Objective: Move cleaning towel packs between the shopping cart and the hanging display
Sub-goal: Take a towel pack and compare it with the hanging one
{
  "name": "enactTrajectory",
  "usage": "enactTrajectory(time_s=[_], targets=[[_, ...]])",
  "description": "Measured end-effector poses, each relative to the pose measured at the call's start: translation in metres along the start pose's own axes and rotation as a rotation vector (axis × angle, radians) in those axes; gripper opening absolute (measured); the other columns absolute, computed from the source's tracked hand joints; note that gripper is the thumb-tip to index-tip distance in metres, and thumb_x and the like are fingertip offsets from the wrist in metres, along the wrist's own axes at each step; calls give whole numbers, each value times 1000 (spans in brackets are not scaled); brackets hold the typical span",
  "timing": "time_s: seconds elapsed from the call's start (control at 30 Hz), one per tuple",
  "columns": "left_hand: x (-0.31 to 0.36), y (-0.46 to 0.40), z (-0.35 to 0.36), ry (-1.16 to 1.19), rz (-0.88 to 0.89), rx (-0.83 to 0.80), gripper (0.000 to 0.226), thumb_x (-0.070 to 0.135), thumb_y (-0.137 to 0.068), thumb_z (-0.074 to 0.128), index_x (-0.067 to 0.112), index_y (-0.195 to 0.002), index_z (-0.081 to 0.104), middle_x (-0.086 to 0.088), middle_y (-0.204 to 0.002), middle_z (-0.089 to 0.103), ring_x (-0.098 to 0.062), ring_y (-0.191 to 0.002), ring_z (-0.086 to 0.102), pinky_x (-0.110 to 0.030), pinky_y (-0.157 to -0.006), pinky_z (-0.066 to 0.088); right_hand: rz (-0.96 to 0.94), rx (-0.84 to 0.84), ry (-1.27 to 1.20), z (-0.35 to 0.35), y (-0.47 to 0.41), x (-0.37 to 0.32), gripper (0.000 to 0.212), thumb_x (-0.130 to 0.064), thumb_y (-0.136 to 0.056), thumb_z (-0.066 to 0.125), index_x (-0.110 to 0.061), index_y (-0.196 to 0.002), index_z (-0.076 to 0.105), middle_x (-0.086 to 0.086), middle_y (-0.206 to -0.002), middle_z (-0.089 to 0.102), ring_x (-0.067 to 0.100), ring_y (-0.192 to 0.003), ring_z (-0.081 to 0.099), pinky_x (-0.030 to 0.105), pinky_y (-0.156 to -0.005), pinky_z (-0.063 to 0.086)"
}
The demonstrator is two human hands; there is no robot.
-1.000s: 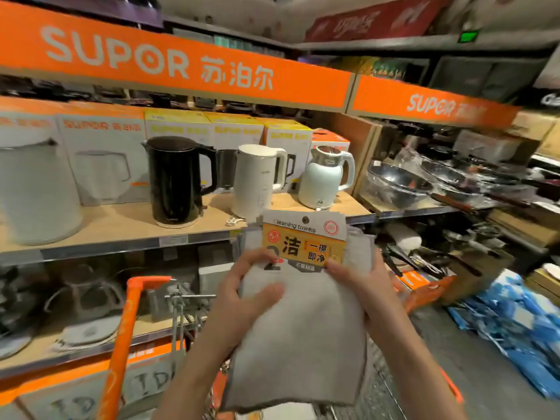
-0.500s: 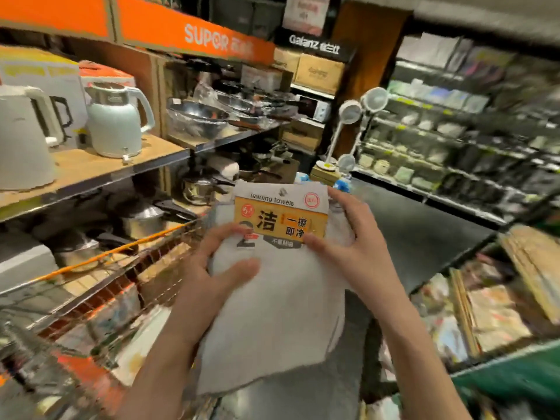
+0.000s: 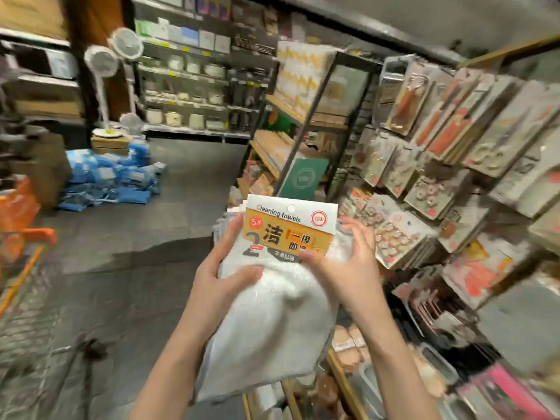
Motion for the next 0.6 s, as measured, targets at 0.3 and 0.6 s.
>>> enactTrajectory(time_s=[0.3, 0.6], targets=[[-27, 35, 247, 143, -102, -532, 92, -10, -79, 65, 45, -138, 20, 55, -103, 47, 33, -93, 45, 1, -73, 40, 270, 528, 83, -228, 91, 81, 37, -13, -68, 82, -23, -88, 52, -4, -92, 67, 7, -78, 60, 16, -66, 47], [-70, 27, 351, 190, -271, -767, 39, 22, -71, 78, 42, -100, 62, 20, -99, 70, 1, -87, 66, -15, -67, 51, 392, 735, -110, -297, 111, 135, 40, 3, -75, 73, -17, -92, 42, -6, -81, 70, 9, -72, 65, 32, -74, 54]])
Point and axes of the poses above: each hand's wrist, its own y-axis away from the middle knuckle, its own z-axis out of the palm, x = y × z, the point moved 9 cm from there along -y, towards the middle knuckle
